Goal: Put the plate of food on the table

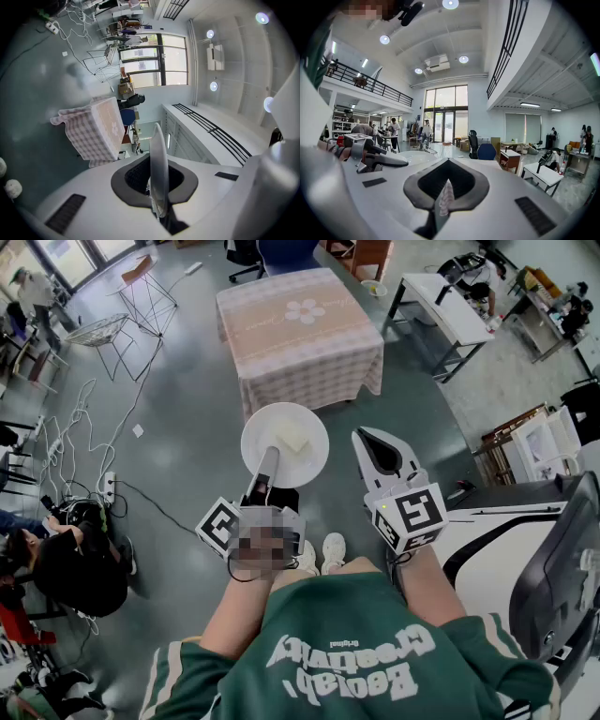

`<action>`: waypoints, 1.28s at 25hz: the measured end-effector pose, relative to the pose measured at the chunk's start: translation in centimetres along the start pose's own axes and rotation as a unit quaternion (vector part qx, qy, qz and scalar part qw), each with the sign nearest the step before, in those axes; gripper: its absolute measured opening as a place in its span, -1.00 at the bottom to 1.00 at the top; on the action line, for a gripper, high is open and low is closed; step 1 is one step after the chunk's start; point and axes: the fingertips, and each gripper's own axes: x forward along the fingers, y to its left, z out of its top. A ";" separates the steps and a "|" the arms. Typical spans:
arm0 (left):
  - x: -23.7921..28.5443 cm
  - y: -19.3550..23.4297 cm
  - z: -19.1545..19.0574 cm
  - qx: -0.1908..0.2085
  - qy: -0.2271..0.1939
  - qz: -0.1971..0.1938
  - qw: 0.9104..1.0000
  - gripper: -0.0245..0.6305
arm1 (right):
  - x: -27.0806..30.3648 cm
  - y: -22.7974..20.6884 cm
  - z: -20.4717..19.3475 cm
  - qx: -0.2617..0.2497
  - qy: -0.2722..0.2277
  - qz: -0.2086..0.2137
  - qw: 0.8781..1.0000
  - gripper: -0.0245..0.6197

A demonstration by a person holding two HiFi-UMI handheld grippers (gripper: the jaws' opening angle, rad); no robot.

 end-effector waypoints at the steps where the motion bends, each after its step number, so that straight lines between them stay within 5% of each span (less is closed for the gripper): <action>1: 0.0 0.0 -0.1 -0.001 0.000 0.000 1.000 -0.87 | 0.0 0.0 0.0 -0.001 0.000 0.000 1.000 -0.88; 32: 4.3 -0.5 -4.9 0.006 -0.036 0.007 0.999 -0.87 | -1.6 -6.8 -2.0 -0.002 -0.037 0.051 0.998 -0.88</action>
